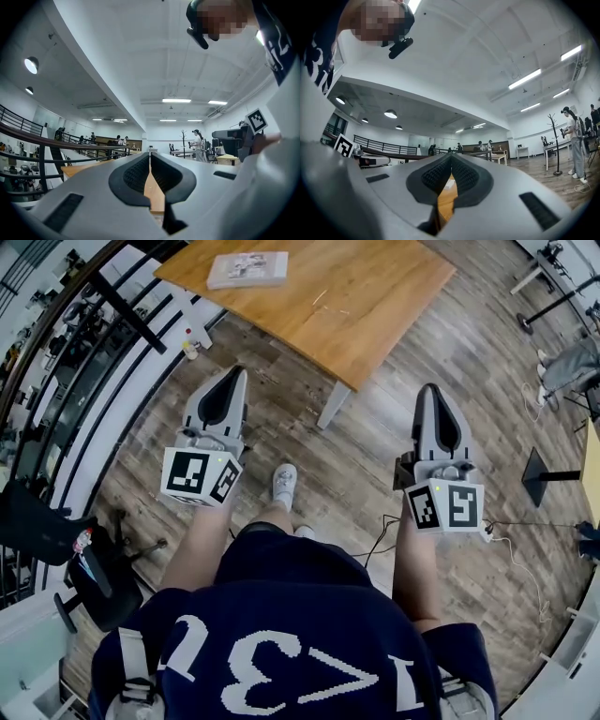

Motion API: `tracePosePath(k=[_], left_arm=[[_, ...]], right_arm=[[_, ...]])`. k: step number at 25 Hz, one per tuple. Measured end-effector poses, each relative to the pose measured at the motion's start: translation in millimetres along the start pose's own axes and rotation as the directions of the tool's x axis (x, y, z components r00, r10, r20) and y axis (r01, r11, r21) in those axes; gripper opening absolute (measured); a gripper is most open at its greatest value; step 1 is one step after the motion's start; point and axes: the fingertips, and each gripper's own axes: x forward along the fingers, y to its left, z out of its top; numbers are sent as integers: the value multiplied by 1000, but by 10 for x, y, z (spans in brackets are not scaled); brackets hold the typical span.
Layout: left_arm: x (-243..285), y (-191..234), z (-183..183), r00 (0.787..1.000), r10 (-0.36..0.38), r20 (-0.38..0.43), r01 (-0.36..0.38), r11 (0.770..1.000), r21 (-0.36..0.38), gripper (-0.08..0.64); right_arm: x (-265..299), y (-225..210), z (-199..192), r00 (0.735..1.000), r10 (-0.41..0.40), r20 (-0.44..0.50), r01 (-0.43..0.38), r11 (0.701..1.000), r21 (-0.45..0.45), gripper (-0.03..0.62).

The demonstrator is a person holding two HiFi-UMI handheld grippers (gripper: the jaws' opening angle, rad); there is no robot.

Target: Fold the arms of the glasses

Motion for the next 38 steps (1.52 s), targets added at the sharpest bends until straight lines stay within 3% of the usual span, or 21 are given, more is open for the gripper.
tracePosePath(k=[9,19,26,38], left_arm=[[995,583,34,998,-65,12,66,998,-22,25],[1584,921,-170,995,-91,-29,90,995,-43,25],[2049,1037,-156,999,-40,-11,39,999,-25,25],[2949,1144,-93,994,109,22,-110,994,18,25]], right_arm=[[924,-291,15,997,-68,24,68,998,-7,26],[1468,-599,-84,994,-111,-14,110,993,-29,26],[2054,-915,-76,999,-44,15,44,999,-23,26],[3065,-1618,-5,991,119,56,-118,993,-16,26]])
